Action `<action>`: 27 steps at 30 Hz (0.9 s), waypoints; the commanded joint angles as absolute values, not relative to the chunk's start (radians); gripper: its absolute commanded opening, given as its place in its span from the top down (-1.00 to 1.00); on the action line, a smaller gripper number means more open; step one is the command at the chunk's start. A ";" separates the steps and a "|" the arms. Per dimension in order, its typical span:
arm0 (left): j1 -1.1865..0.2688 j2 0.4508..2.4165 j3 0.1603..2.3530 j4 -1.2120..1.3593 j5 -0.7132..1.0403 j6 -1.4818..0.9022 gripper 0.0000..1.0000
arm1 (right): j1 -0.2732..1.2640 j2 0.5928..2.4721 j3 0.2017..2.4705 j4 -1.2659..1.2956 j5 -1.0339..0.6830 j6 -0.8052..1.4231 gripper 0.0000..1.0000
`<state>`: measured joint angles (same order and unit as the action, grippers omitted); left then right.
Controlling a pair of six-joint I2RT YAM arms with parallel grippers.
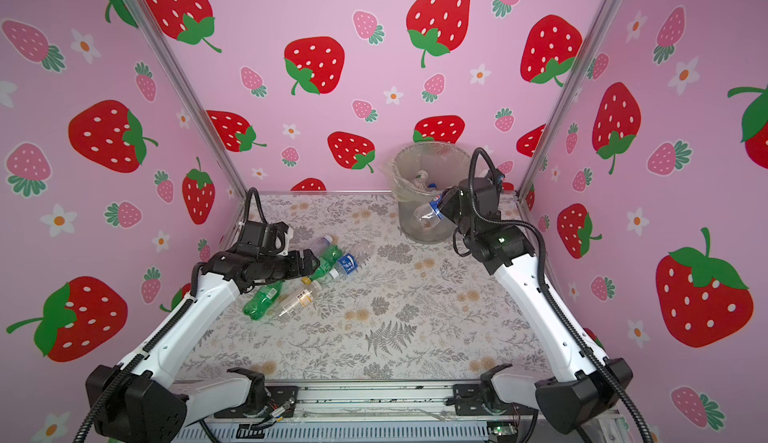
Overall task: Throw the plastic bottles in the bin
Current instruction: 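Lift the blue-capped bottle and carry it over the bin with the right gripper, then open the right gripper over the bin to drop the bottle, then draw the right gripper back from the bin while the left gripper lowers toward the bottles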
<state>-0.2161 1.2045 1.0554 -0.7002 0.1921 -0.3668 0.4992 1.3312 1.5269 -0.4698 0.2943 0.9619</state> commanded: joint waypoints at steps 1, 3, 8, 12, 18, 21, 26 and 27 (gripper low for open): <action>-0.209 1.195 1.059 -0.706 0.198 -0.364 -0.99 | 0.484 1.443 1.703 -0.461 0.380 0.931 -0.13; -0.209 1.197 1.059 -0.706 0.196 -0.365 -0.99 | 0.460 1.563 1.851 -0.479 0.406 0.920 -0.27; -0.203 1.201 1.060 -0.708 0.192 -0.365 -0.99 | 0.378 1.911 2.300 -0.626 0.312 0.954 -0.85; -0.202 1.193 1.060 -0.712 0.173 -0.361 -0.99 | 0.360 2.030 2.484 -0.708 0.229 0.976 -0.99; -0.196 1.189 1.062 -0.713 0.167 -0.363 -0.99 | 0.364 1.790 2.091 -0.483 0.192 0.974 -0.99; -0.190 1.187 1.059 -0.706 0.171 -0.366 -0.99 | 0.364 1.694 1.968 -0.452 0.194 0.957 -0.99; -0.186 1.187 1.055 -0.701 0.173 -0.371 -0.99 | 0.364 1.590 1.845 -0.462 0.159 0.915 -0.99; -0.185 1.187 1.054 -0.701 0.172 -0.372 -0.99 | 0.364 1.578 1.831 -0.470 0.151 0.909 -0.99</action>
